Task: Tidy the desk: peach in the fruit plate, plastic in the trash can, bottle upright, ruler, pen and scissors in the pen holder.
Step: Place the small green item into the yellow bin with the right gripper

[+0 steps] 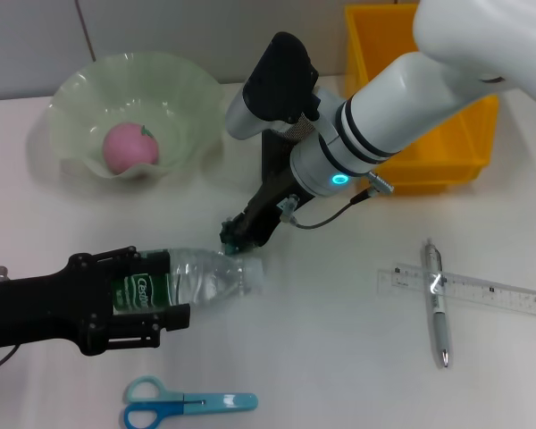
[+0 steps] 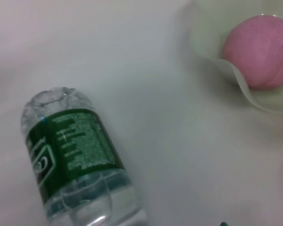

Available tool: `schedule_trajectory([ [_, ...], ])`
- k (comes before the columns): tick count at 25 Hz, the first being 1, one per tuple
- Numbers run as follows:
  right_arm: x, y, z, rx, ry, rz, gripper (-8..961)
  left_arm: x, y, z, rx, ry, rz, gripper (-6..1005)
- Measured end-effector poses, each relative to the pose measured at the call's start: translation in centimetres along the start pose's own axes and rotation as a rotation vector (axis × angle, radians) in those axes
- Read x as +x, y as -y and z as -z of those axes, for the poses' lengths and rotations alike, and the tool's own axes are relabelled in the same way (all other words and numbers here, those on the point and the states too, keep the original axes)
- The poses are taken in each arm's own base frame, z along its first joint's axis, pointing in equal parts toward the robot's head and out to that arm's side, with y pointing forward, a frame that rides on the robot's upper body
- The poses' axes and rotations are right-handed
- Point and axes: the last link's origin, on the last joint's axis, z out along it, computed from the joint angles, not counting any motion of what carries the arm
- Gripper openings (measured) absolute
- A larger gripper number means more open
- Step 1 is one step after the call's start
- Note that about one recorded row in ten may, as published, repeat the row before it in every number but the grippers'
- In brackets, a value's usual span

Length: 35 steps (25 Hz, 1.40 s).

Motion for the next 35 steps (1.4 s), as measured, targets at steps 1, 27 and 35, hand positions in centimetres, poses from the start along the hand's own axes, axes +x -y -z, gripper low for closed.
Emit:
schedule_trajectory([
  [1, -0.1, 0.0, 0.1, -0.001, 0.005, 0.002, 92, 0.0, 0.0, 0.0, 0.000, 0.000, 0.000, 831],
  [27, 1.0, 3.9, 11.5, 0.027, 0.668, -0.185, 36, 0.2, 0.1, -0.3, -0.005, -0.003, 0.003, 829],
  [35, 5.9, 7.6, 15.4, 0.229, 0.902, -0.313, 39, 0.3, 0.0, -0.5, -0.010, -0.003, 0.004, 828],
])
